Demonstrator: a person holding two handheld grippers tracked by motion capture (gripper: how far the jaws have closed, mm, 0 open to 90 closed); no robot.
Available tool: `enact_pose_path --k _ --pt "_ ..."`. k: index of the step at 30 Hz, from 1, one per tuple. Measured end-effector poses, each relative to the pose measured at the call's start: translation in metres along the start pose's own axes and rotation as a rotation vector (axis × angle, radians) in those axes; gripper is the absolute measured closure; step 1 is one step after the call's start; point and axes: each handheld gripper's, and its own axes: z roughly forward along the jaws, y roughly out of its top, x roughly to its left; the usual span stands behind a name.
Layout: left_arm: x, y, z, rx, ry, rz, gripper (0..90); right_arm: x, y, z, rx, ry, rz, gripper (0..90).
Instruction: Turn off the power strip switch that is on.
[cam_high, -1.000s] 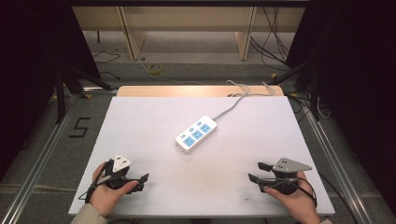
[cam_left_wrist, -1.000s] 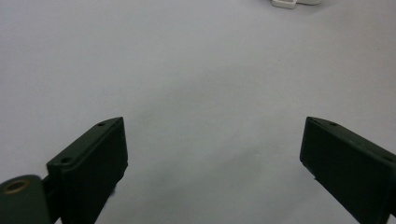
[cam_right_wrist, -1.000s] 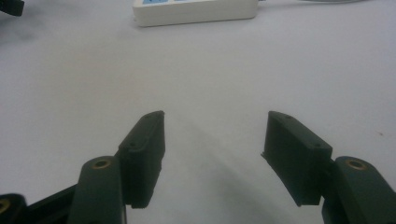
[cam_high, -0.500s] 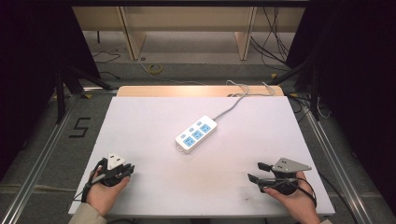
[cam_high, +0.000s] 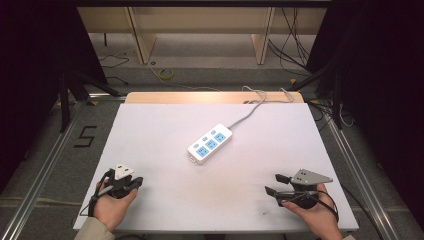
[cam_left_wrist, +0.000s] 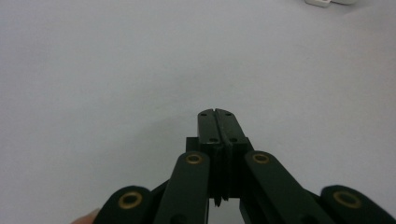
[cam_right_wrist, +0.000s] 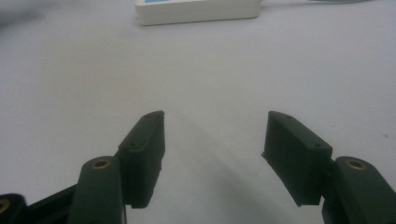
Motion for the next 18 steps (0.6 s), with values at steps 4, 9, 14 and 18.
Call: enact_pose_path --k 4,9,14,18 --pt "-0.0003 0.0017 -0.0005 -0.003 -0.002 -0.004 89.5 0.0001 -0.0001 -0.0003 0.0 0.0 0.001 39.1" --pt "-0.0001 0.0039 -0.0018 -0.014 0.003 -0.007 89.5 0.0 -0.0002 -0.0002 0.002 0.0 -0.001 39.1" --pt "-0.0006 0.0061 -0.002 -0.005 0.015 -0.01 89.5 0.0 -0.0003 -0.0001 0.002 0.0 -0.001 39.1" --pt "-0.0009 0.0078 -0.0024 -0.006 0.019 -0.011 89.5 0.0002 -0.0002 0.0001 0.003 0.001 -0.002 39.1"
